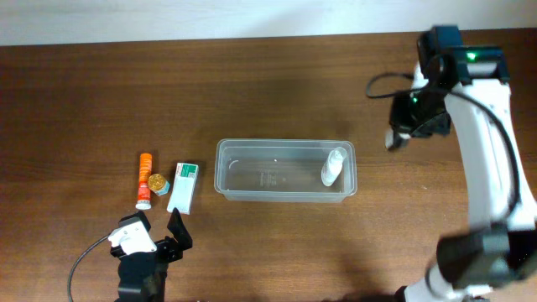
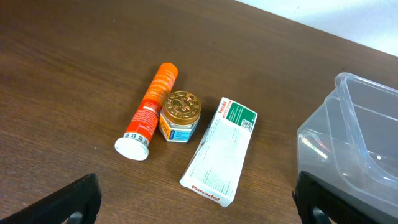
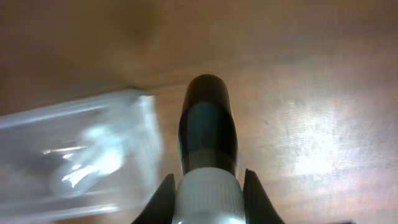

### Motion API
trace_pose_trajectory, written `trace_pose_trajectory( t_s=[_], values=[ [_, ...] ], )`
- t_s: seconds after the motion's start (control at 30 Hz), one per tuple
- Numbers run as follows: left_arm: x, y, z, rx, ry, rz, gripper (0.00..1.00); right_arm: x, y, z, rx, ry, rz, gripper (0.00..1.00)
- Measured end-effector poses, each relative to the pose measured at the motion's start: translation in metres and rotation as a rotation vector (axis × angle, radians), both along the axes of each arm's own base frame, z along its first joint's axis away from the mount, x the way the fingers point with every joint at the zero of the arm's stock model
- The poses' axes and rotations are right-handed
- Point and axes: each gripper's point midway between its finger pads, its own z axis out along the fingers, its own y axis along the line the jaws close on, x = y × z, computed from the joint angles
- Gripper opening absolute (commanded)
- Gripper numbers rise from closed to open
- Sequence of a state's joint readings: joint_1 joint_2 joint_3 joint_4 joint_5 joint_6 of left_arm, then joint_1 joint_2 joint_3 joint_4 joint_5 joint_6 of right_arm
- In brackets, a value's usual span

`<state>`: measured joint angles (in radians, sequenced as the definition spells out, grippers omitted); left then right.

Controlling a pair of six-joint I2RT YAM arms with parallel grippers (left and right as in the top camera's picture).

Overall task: Pack container
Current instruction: 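Lower the dark bottle into the container beside the white bottle, release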

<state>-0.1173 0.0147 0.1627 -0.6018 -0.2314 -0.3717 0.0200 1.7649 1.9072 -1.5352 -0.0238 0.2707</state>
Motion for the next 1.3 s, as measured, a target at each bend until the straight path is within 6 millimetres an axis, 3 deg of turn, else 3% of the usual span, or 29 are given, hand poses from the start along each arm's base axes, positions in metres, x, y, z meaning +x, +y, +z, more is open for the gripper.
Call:
trace_pose_trajectory(
  t_s=[0.1,0.2,0.3,0.43,0.67,0.97,1.17,1.3],
  values=[
    [0.0,0.0,0.0,0.0,0.0,0.0,1.0,-0.009,0.05,0.067,0.028,-0.221,0.119,0.09],
    [0.0,0.0,0.0,0.0,0.0,0.0,1.0,-0.025,0.081,0.094,0.059,-0.306,0.18,0.09],
    [0.0,0.0,0.0,0.0,0.0,0.0,0.99,-0.036,0.105,0.097,0.084,-0.31,0.202,0.08],
    [0.0,0.0,0.0,0.0,0.0,0.0,1.0,-0.036,0.134,0.069,0.088,-0.216,0.194,0.09],
    [0.0,0.0,0.0,0.0,0.0,0.0,1.0,-0.036,0.169,-0.008,0.032,-0.001,0.159,0.09],
    [0.0,0.0,0.0,0.0,0.0,0.0,1.0,-0.024,0.176,-0.092,-0.015,0.091,0.116,0.09],
    [0.0,0.0,0.0,0.0,0.0,0.0,1.0,-0.021,0.164,-0.122,-0.017,0.105,0.084,0.1],
    [0.0,0.0,0.0,0.0,0.0,0.0,1.0,-0.013,0.157,-0.136,0.017,0.099,0.091,0.27]
  ],
)
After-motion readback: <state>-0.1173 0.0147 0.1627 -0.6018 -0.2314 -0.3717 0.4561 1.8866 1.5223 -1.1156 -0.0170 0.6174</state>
